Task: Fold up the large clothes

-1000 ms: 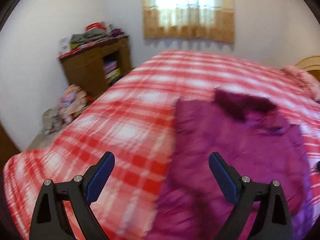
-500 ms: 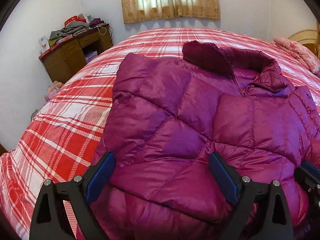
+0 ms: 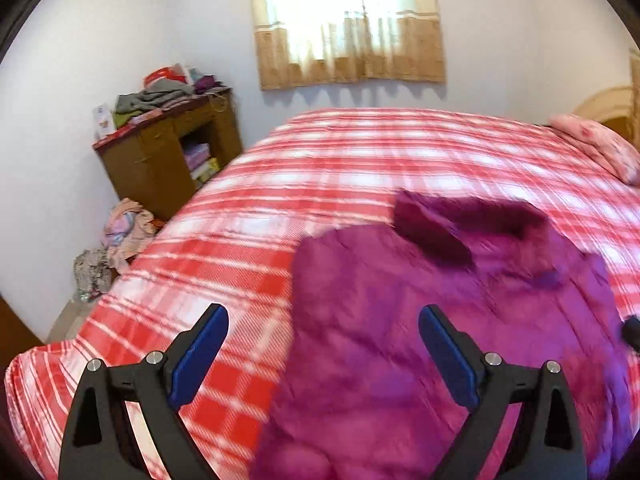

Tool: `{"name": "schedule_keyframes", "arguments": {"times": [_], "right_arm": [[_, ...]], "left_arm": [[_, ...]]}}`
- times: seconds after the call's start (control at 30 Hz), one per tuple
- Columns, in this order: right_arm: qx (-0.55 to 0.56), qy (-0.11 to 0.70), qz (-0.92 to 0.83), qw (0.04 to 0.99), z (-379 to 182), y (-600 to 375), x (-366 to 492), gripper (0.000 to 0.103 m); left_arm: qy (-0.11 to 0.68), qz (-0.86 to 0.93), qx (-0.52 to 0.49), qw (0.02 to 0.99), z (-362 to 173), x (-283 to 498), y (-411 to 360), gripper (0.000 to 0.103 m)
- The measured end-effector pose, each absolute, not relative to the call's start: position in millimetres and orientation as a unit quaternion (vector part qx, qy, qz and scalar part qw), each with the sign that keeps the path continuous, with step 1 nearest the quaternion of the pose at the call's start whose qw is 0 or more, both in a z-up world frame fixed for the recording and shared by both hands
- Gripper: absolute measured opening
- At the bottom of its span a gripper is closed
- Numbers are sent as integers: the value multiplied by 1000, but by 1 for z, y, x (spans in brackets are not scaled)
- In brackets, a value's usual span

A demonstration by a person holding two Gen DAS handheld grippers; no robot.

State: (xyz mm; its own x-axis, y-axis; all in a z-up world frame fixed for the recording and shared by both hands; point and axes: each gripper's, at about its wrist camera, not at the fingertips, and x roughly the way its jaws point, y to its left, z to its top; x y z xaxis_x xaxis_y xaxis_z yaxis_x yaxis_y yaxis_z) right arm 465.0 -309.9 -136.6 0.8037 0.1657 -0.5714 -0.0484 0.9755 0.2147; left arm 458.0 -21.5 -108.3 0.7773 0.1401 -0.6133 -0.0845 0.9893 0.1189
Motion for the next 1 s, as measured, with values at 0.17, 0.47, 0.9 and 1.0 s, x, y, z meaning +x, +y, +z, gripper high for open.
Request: {"name": "schedule_keyframes", "arguments": {"times": [0.17, 0.47, 0.9, 1.0], "right_arm": [[97, 317, -16, 943, -142, -350, 509, 27], [82, 373, -19, 924, -195, -359, 543, 28], [97, 385, -13, 918, -205, -363, 549, 27], [99, 385, -13, 917, -206, -362, 549, 27]], "left_arm": [[382, 108, 40, 917, -150, 516, -1, 96], [420, 120, 50, 898, -208, 535, 1, 97], [422, 124, 30, 898, -215, 534, 6, 101], [425, 120, 17, 897, -216, 534, 9, 102]]}}
